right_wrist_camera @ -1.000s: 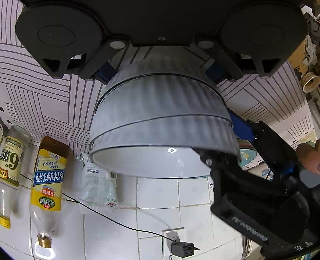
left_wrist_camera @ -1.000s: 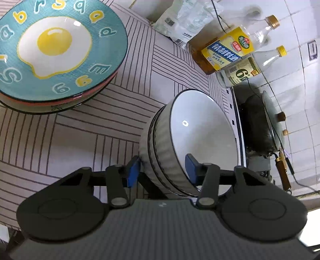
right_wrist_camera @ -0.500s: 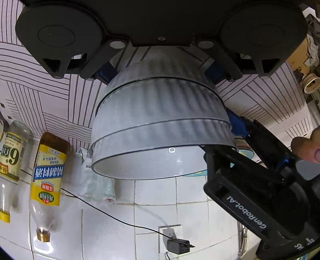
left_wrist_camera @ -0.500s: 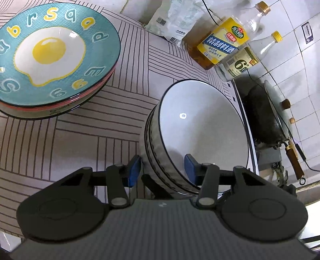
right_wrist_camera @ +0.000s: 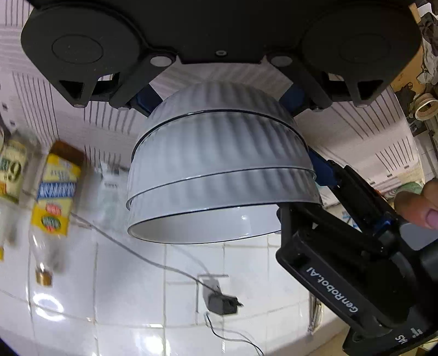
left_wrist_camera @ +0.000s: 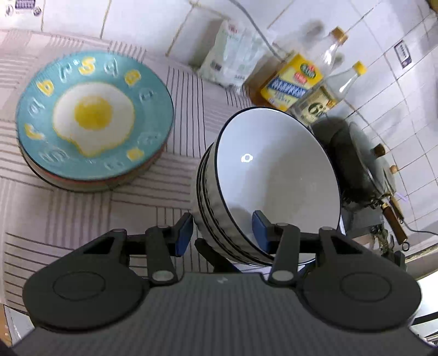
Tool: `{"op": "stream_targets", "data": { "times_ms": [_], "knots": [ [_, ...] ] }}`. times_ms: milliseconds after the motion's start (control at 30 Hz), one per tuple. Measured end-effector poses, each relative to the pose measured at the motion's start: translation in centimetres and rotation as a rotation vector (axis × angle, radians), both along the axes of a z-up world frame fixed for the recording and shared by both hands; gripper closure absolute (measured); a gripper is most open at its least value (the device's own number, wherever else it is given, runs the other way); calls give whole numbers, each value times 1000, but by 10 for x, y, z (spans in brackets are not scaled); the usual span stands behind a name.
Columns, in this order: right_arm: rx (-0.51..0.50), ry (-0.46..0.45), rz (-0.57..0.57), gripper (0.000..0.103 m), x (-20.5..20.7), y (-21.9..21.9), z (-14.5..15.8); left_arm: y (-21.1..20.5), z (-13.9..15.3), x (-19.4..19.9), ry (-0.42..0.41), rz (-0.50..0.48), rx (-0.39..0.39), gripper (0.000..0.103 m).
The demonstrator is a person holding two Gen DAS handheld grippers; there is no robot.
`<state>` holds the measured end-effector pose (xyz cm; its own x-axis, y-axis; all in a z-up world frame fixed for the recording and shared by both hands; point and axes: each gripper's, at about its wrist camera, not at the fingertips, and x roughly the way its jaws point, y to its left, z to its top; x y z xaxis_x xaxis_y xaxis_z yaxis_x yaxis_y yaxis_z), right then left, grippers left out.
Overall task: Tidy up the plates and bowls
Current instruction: 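Carry the bowl stack with the left gripper and lower it onto the plates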
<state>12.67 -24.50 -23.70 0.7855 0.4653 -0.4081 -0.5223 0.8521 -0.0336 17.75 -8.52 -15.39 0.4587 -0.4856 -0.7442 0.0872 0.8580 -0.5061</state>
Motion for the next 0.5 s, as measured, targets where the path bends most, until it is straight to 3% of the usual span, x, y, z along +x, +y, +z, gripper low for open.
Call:
{"op": "stream_targets", "data": {
  "times_ms": [267,500],
  "knots": [
    [20,-27,82,10,26,42,33,44,36,8,-21,64,28,58],
    [66,-32,103,10,53,88,40,86,49,30,-26,75,86,58]
  ]
}}
